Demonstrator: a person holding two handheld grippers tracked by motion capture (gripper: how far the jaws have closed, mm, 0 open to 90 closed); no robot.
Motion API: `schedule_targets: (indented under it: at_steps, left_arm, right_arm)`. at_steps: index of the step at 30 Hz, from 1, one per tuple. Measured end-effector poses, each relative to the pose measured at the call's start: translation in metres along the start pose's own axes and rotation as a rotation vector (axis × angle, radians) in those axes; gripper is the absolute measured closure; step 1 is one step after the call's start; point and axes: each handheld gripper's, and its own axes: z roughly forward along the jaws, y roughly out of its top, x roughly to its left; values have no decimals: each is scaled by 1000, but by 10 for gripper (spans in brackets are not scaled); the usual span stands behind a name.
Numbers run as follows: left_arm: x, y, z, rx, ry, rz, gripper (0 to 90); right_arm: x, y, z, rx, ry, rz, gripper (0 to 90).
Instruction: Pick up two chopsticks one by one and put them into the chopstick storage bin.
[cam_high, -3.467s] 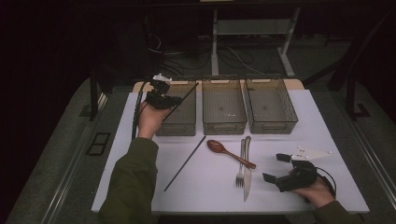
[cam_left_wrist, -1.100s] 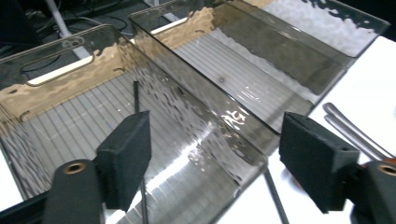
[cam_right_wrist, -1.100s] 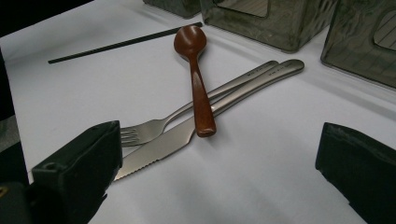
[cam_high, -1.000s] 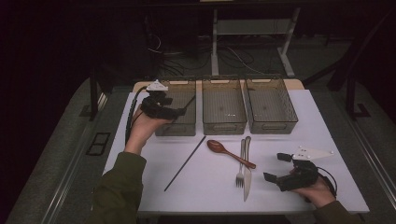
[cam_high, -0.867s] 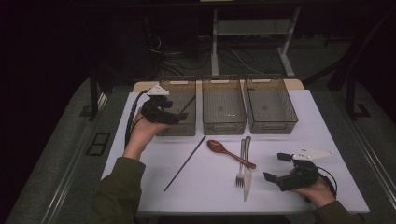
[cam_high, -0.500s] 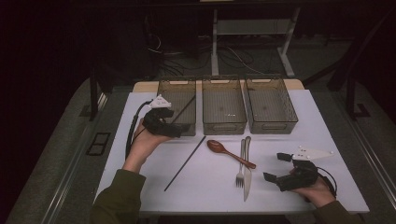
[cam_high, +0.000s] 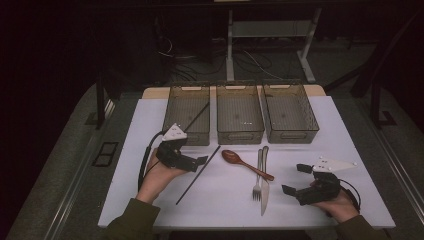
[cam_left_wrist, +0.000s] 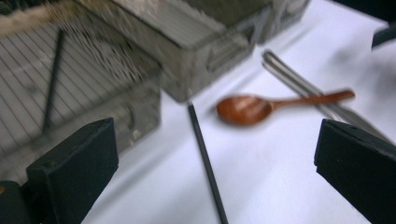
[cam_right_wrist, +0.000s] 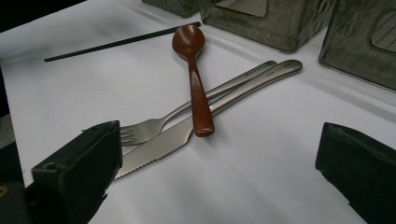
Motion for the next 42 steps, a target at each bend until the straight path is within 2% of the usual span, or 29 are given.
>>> schedule_targets:
  at_steps: [5, 8, 11, 13, 18, 19, 20, 21, 22, 23, 27, 31, 36, 42]
  left_arm:
    - [-9, -13, -3, 14, 2, 12, 0]
    - [-13, -20, -5, 12, 6, 5, 0]
    - [-16, -28, -8, 25, 8, 22, 60]
    - [-19, -34, -9, 30, 9, 16, 73]
    - [-23, -48, -13, 47, 12, 10, 299]
    - [-24, -51, -14, 53, 15, 16, 299]
    - [-25, -53, -14, 52, 22, 14, 392]
    - [-25, -54, -15, 58, 21, 21, 392]
    - [-25, -55, -16, 59, 24, 21, 464]
    - [-25, -57, -15, 58, 19, 4, 500]
    - [-23, -60, -12, 81, 20, -7, 581]
    - [-20, -65, -7, 128, 14, -23, 644]
    - [-18, -67, -2, 147, -2, -43, 710]
    - [-19, -69, 4, 197, 3, -22, 770]
  right_arm:
    - [0, 0, 0, 0, -3, 1, 9]
    - [0, 0, 0, 0, -4, 3, 9]
    - [0, 0, -1, 0, -4, -1, 9]
    - [0, 0, -1, 0, -5, 1, 9]
    - [0, 0, 0, 0, -4, -2, 9]
    - [0, 0, 0, 0, -4, -2, 9]
    - [0, 0, 0, -1, -5, -2, 9]
    - [0, 0, 0, -1, -5, -2, 9]
    - [0, 0, -1, -2, -6, -2, 9]
    - [0, 0, -1, -2, -7, -2, 9]
    - [0, 0, -1, 0, -7, 4, 9]
    - [0, 0, -1, -1, -7, 3, 9]
    - [0, 0, -1, -1, -8, -1, 9]
    - [1, 0, -2, -4, -9, 5, 9]
